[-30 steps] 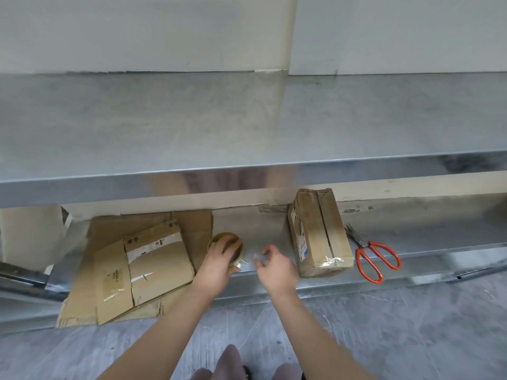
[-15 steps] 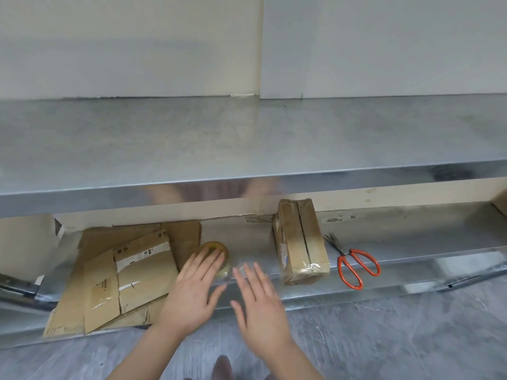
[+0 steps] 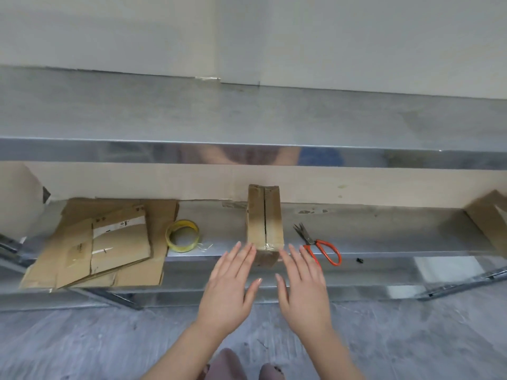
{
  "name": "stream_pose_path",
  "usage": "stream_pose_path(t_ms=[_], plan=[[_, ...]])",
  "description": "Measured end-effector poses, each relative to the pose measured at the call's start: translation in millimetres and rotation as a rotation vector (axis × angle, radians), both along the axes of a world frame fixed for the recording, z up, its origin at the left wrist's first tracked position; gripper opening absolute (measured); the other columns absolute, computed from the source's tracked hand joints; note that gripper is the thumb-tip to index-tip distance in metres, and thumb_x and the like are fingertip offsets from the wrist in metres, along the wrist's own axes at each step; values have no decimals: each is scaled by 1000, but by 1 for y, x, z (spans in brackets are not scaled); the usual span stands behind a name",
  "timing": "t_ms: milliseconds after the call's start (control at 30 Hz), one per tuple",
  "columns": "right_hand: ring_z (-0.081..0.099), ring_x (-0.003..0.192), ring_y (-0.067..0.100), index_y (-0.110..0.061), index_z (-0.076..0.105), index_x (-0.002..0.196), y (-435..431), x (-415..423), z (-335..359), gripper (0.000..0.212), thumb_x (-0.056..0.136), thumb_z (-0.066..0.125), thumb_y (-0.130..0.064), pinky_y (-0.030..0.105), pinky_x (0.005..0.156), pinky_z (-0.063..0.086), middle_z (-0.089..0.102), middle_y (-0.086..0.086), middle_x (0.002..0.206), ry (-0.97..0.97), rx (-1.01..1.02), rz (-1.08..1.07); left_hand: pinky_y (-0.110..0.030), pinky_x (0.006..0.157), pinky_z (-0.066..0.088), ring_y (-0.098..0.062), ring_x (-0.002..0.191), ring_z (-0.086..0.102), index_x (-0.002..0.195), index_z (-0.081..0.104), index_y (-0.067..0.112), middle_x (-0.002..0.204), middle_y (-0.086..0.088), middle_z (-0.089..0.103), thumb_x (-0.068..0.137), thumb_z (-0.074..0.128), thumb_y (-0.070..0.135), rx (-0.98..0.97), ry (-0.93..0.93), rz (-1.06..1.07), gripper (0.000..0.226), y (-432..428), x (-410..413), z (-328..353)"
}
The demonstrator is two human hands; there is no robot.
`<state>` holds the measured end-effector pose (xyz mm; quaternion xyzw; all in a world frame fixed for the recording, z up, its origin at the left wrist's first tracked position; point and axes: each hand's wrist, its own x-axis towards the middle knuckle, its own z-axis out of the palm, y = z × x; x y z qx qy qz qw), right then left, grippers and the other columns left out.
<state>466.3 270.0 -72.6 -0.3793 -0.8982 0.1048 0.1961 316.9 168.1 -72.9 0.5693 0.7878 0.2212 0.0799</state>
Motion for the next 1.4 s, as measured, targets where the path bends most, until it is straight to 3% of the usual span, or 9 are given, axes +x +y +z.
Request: stream_pose_path(t_ms=[200, 333, 533, 733, 833, 933, 1067, 1267, 1400], plan=[[31, 143, 10, -24, 37, 148, 24, -10, -8, 51, 99, 50, -27, 19, 114, 20, 43, -9, 149, 80, -304, 51, -17, 117, 6, 10, 143, 1, 151, 6, 37, 156, 26, 7, 99, 34, 51, 47, -283, 107, 61, 12, 7, -9], [51, 121, -2, -33, 43, 141, 22, -16, -12, 51, 95, 59, -18, 24, 99, 46, 55, -22, 131, 384, -586, 15, 0, 101, 20, 20, 132, 22, 144, 17, 52, 140, 43, 25, 98, 43, 48, 156, -575, 233, 54, 24, 16, -8], [65, 90, -2, -31, 58, 116, 49, -23, -6, 40, 83, 72, -16, 23, 82, 56, 65, -16, 102, 441, -638, -18, -16, 85, 47, 6, 102, 57, 119, 50, 38, 111, 27, 57, 91, 59, 43, 208, -433, 331, 30, 45, -1, -3], [63, 85, 1, -25, 62, 112, 54, -33, -6, 28, 85, 70, -20, 25, 75, 56, 63, -13, 101, 380, -488, -34, -25, 78, 52, -3, 86, 62, 108, 60, 20, 101, 8, 64, 90, 66, 29, 188, -268, 273, 22, 58, -20, 0], [61, 89, 0, -25, 61, 115, 54, -35, -4, 34, 84, 69, -14, 23, 80, 53, 62, -13, 106, 337, -509, -25, -28, 81, 52, -9, 93, 62, 114, 58, 18, 107, 5, 62, 91, 64, 24, 177, -246, 279, 25, 57, -17, -2], [64, 90, -6, -29, 60, 119, 72, -23, 5, 47, 82, 65, 0, 17, 84, 53, 64, -12, 103, 256, -687, 88, -11, 90, 43, 3, 103, 54, 128, 50, 29, 117, 12, 55, 88, 65, 17, 46, -295, 112, 44, 51, -34, 1], [67, 78, -2, -34, 64, 104, 94, -18, 19, 37, 82, 73, -5, 6, 71, 45, 65, -12, 92, 180, -735, 146, -5, 87, 42, 1, 94, 58, 129, 58, 32, 110, 8, 59, 85, 69, 7, -100, -287, -127, 52, 55, -67, 16], [65, 77, -2, -27, 65, 106, 83, -27, 11, 29, 83, 73, -10, 9, 73, 47, 64, -13, 93, 240, -656, 84, -12, 79, 45, 1, 84, 59, 99, 71, 33, 93, 13, 59, 76, 80, 12, 143, -484, 127, 33, 64, -52, 10], [62, 94, 0, -29, 59, 108, 68, -31, 4, 31, 82, 76, -26, 21, 83, 50, 60, -14, 111, 325, -626, 22, -22, 99, 43, -7, 117, 47, 99, 69, 19, 126, 5, 45, 79, 77, 9, 178, -584, 165, 24, 69, -38, 6]])
